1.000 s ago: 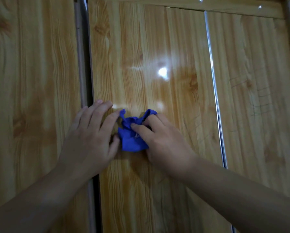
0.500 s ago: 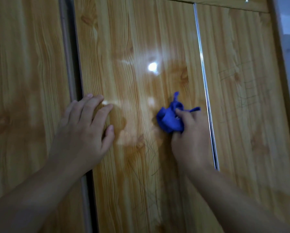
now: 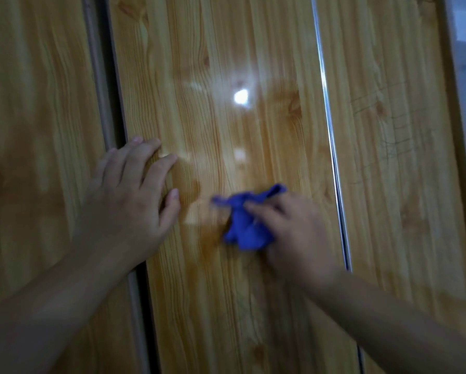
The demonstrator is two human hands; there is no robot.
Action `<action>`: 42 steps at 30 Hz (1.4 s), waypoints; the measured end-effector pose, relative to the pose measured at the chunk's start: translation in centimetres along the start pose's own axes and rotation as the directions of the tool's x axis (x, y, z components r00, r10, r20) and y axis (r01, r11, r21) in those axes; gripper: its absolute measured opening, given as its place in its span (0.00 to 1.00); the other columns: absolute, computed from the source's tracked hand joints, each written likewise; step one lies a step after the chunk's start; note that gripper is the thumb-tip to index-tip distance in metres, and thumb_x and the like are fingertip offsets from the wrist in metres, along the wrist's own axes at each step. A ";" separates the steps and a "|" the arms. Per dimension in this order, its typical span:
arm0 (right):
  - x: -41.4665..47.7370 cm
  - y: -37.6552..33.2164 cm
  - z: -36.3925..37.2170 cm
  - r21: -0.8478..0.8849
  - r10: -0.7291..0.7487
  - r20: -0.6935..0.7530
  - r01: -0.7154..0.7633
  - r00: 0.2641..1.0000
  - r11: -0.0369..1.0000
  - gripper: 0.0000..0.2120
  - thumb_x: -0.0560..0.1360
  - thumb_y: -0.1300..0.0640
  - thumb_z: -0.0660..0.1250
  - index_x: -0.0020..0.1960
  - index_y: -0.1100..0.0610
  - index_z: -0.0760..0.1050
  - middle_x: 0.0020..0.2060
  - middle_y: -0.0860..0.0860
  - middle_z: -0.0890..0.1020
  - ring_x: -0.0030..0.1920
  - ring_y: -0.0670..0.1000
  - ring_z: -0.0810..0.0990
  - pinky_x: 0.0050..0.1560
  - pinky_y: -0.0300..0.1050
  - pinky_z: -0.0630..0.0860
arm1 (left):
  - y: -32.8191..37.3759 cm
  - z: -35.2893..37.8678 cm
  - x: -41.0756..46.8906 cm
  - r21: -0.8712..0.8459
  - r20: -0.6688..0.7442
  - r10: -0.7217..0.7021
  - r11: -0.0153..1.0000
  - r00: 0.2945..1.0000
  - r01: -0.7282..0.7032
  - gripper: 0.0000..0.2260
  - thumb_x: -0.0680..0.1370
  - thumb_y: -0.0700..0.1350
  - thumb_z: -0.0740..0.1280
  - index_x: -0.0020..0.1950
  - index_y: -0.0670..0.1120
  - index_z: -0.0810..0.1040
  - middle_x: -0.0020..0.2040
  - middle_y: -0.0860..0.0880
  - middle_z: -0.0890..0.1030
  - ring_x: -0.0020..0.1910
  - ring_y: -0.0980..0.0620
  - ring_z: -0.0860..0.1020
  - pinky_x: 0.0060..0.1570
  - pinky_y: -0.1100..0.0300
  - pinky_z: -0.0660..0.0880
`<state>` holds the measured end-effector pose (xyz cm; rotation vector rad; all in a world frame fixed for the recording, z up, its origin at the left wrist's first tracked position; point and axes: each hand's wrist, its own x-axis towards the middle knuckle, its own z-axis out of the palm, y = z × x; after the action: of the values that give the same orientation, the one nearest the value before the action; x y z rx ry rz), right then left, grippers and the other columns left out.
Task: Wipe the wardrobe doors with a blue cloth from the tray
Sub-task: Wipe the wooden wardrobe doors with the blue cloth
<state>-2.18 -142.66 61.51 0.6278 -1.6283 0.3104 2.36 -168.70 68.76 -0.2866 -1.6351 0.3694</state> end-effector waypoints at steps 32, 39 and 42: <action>6.4 -4.1 1.5 0.129 0.079 -0.122 -0.063 0.989 0.990 0.21 0.73 0.59 0.59 0.62 0.61 0.81 0.47 0.58 0.79 0.48 0.60 0.75 0.48 0.52 0.73 | 0.0 0.1 -0.2 -0.015 -0.008 -0.021 1.000 1.000 0.021 0.21 0.82 0.50 0.61 0.74 0.45 0.72 0.74 0.41 0.71 0.77 0.39 0.67 0.76 0.38 0.65; -8.9 -5.6 2.7 0.171 -0.338 0.117 0.316 0.934 0.933 0.12 0.82 0.58 0.65 0.64 0.58 0.81 0.46 0.53 0.82 0.48 0.55 0.79 0.55 0.51 0.77 | 0.0 0.0 -0.2 -0.007 -0.005 -0.021 1.000 1.000 0.021 0.21 0.83 0.50 0.61 0.73 0.43 0.73 0.74 0.40 0.72 0.77 0.38 0.68 0.76 0.39 0.65; -6.0 -1.1 1.1 0.166 -0.284 0.151 0.259 0.947 0.951 0.14 0.83 0.53 0.63 0.63 0.56 0.82 0.47 0.53 0.84 0.48 0.54 0.80 0.51 0.53 0.78 | -0.1 0.1 -0.2 -0.010 0.013 -0.015 1.000 1.000 0.015 0.21 0.83 0.51 0.60 0.74 0.43 0.73 0.74 0.40 0.71 0.78 0.38 0.67 0.77 0.39 0.64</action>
<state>-2.19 -142.82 55.29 1.0038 -1.6677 0.1743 2.27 -168.84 68.63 -0.2802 -1.6513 0.3521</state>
